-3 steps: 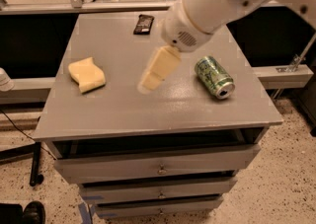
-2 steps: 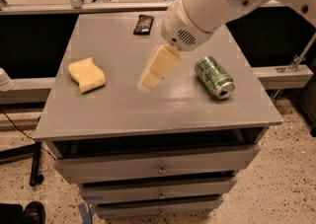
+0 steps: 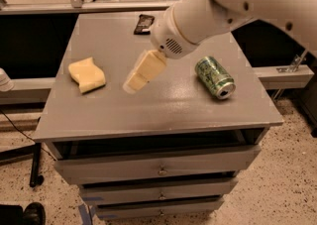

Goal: Pick sponge

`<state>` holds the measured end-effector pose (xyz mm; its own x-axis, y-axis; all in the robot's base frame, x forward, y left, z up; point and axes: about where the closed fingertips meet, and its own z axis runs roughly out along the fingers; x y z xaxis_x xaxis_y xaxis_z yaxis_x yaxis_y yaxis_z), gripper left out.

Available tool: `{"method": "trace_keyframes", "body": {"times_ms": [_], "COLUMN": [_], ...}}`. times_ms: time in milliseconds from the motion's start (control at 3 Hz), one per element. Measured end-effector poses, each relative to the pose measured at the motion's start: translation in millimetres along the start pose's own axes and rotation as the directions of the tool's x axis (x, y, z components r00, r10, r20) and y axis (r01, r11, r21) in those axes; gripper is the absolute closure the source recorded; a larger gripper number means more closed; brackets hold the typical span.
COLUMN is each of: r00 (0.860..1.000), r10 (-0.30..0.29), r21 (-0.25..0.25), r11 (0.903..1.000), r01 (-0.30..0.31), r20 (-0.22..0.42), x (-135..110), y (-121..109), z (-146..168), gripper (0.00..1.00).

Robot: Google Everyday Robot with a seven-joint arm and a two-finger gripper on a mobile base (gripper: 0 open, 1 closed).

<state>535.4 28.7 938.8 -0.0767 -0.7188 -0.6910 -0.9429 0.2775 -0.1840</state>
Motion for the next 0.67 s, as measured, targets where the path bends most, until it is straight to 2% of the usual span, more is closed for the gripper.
{"method": "trace_keyframes", "body": {"times_ms": [333, 667], "r00": [0.995, 0.987], "r10": [0.031, 0.058], "r21": [0.01, -0.001], "r11": [0.9995, 0.9983], "r01": [-0.032, -0.058], "r20": [0.094, 0.148], "x": [-24, -42], "y": [-12, -22], "z": [48, 98], "gripper": [0.0, 0.0]}}
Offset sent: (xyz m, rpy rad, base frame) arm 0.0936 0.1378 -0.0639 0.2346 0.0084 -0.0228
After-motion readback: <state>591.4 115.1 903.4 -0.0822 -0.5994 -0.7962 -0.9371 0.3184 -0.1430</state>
